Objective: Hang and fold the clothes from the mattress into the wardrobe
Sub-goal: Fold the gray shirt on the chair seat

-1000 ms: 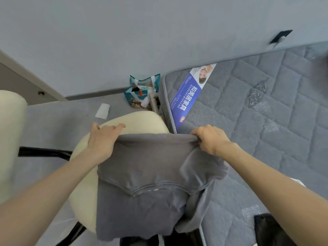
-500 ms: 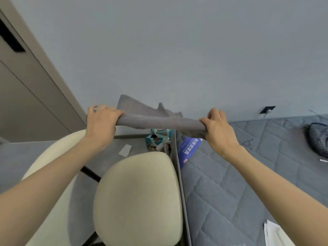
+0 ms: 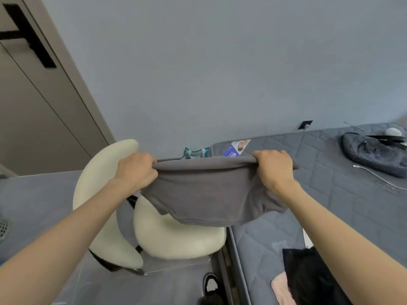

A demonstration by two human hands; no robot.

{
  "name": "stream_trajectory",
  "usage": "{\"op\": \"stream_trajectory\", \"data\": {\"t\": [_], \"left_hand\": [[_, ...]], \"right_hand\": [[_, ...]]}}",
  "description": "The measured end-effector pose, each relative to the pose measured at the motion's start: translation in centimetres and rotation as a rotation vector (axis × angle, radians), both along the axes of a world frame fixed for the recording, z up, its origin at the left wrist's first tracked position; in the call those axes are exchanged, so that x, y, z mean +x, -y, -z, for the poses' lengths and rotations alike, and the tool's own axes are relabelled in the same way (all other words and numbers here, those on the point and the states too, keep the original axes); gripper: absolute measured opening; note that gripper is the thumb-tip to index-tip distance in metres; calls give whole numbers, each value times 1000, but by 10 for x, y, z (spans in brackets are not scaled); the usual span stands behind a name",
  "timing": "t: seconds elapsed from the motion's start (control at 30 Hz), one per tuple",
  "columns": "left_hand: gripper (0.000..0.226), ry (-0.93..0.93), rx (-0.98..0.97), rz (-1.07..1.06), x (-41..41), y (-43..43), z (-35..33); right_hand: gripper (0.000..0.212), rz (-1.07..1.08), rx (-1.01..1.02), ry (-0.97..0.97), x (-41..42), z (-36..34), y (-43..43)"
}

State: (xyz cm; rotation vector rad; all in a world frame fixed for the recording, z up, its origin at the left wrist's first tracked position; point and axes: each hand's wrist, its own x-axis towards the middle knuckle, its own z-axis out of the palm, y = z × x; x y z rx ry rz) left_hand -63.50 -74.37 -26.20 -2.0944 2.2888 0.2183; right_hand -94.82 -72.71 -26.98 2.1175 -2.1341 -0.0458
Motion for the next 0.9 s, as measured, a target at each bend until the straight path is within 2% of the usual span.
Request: {"op": "stream_trajectory", "data": {"t": [0.13,0.23,0.4,0.63,0.9], "left_hand": [[9,9,84,45,-1,-30,10],[25,101,229,73,-1,-40,29],[20,167,389,159,-2,-26,84],[32,231,394,170,-10,51,145],[31,204,364,-22,-16,172,190]], "right_hand": [[26,65,110,-2,1,19,-34],[28,90,217,-34,-1,43,-46],[29,117,353,-63,-6,93,-34],[30,93,419,-53,-13,152,44],[32,-7,450,-48,-13,184,184]]}}
